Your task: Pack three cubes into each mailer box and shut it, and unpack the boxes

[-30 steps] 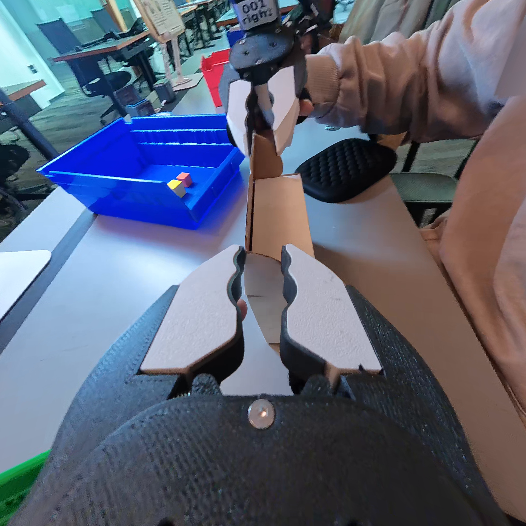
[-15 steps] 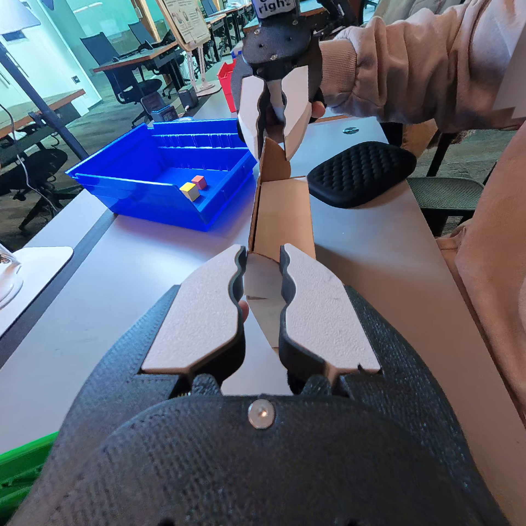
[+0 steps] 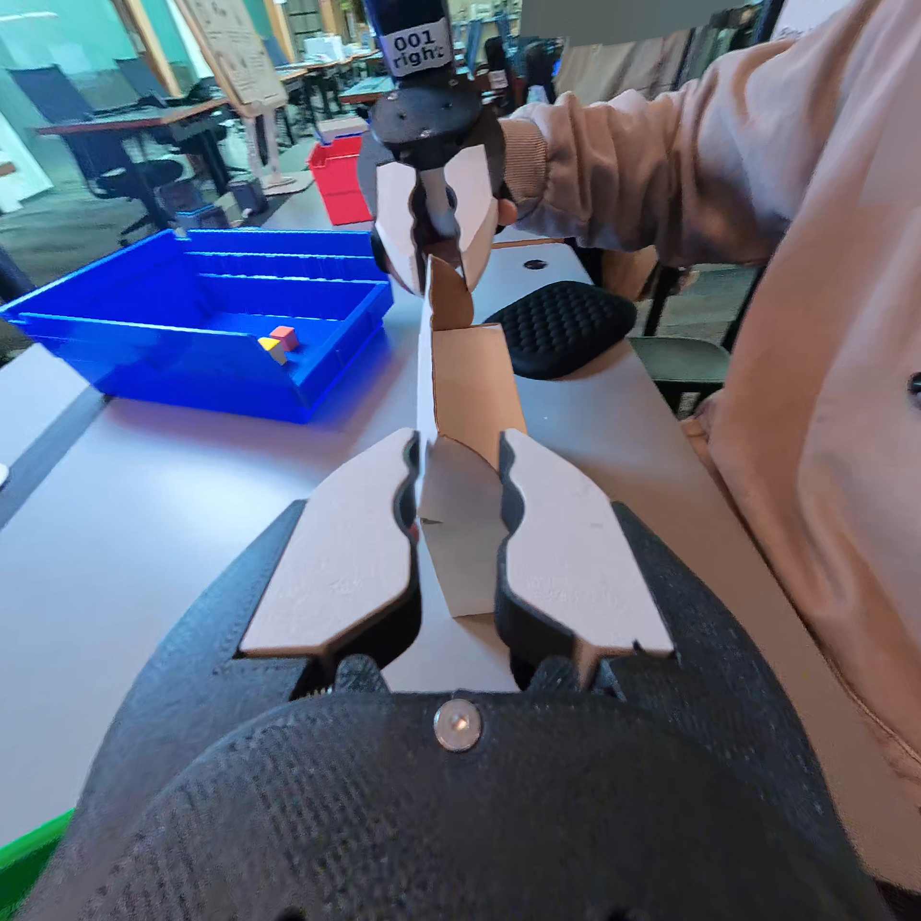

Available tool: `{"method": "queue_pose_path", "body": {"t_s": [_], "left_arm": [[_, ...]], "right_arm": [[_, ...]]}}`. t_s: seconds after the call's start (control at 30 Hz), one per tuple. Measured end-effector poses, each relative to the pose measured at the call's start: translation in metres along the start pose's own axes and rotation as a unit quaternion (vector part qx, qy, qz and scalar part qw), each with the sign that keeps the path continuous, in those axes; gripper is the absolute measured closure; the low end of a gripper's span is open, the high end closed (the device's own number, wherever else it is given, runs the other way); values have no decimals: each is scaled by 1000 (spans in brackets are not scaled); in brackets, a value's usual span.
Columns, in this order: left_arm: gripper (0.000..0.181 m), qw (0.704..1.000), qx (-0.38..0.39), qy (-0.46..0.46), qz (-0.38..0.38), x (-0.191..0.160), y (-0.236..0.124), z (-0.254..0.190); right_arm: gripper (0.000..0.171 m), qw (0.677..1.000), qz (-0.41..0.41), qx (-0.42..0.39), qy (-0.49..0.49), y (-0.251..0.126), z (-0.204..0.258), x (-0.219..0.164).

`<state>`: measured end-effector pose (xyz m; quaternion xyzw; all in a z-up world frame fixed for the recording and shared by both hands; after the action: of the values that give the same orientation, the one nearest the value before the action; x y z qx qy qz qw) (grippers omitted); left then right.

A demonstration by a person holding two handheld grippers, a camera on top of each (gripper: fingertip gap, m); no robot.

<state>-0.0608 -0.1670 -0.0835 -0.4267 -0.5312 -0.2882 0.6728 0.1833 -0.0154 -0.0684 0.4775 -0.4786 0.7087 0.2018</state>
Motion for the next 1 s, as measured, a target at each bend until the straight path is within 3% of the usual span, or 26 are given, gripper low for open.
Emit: {"method": "queue_pose_path", "body": {"t_s": [0.07, 0.17, 0.27, 0.4, 0.63, 0.87, 1.0], "left_arm": [[138, 999, -33, -9, -13, -1, -4, 2], [137, 999, -43, 9, -2, -4, -4, 5], [151, 997, -72, 18, 12, -4, 3, 3], [155, 998, -65, -6, 19, 0, 5, 8], [157, 990, -82, -115, -18, -2, 2, 20], [157, 987, -86, -125, -57, 3, -11, 23], [158, 977, -87, -190, -50, -2, -11, 26]], "right_arm": [[146, 1000, -2, 1, -8, 0, 0, 0], [143, 1000, 0, 7, -18, 0, 0, -3], [143, 1000, 8, 12, -20, 3, -1, -5], [144, 1000, 7, 6, -1, 3, -1, -3], [145, 999, 10, 18, 47, 4, -2, 1], [146, 997, -13, -50, -65, 4, 13, 16], [146, 1000, -25, -16, 4, 9, 11, 11]]}}
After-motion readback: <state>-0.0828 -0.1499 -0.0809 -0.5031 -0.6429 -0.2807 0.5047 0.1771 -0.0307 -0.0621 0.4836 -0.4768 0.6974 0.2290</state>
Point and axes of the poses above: each gripper's, where its closed fingertips meet, y out along the fingers, x out of its top, z = x × y across the jaws, the point moved 9 cm from there along -y, back along the fingers, and after that the axes turned 1 degree about z, right-handed, at the moved point
